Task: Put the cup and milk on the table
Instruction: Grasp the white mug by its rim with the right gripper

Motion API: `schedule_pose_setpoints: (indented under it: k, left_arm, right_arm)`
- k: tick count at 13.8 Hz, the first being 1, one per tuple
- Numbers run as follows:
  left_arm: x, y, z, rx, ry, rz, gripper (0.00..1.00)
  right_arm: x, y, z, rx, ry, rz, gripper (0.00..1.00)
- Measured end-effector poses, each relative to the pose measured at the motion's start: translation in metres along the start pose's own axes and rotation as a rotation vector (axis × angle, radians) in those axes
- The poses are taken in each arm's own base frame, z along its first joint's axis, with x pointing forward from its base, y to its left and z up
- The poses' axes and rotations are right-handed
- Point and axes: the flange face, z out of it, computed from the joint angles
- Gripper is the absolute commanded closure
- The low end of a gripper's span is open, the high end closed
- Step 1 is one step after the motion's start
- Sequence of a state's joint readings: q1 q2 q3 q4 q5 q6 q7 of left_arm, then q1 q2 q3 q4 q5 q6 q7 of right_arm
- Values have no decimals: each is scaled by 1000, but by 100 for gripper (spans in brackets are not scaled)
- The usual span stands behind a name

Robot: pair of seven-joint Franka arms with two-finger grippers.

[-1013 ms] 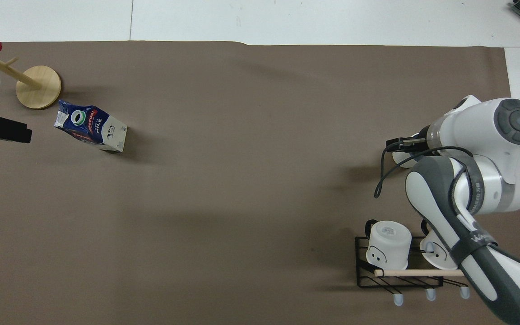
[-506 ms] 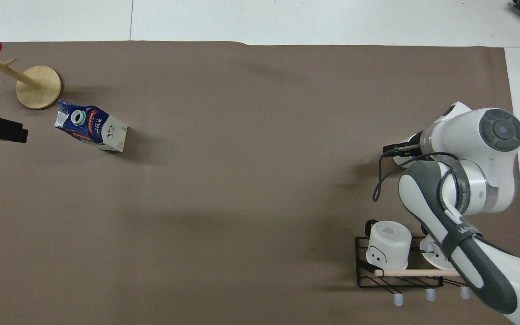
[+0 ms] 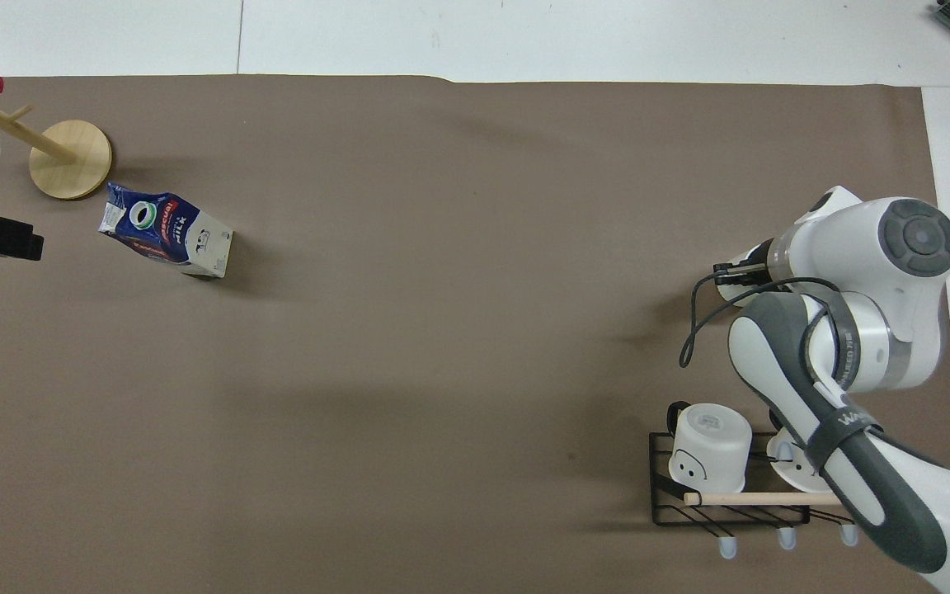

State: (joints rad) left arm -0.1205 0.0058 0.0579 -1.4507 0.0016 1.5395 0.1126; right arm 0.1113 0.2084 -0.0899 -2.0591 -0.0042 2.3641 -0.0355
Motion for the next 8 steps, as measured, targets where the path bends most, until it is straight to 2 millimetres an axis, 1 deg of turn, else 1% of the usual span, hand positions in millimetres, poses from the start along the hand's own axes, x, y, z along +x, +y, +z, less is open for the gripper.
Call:
schedule_pose_setpoints:
  k: [3, 5, 7, 8]
  left_arm:
    - [0, 0, 0, 0, 0, 0, 0]
    - [0, 0, 0, 0, 0, 0, 0]
    - [0, 0, 0, 0, 0, 0, 0]
    - [0, 0, 0, 0, 0, 0, 0]
  right_arm:
    - [5, -2, -6, 8, 16, 8, 100]
    - [11, -5, -16, 14, 31, 31, 100]
    - [18, -16, -33, 19, 28, 72, 100]
    - [21, -27, -46, 22, 18, 84, 100]
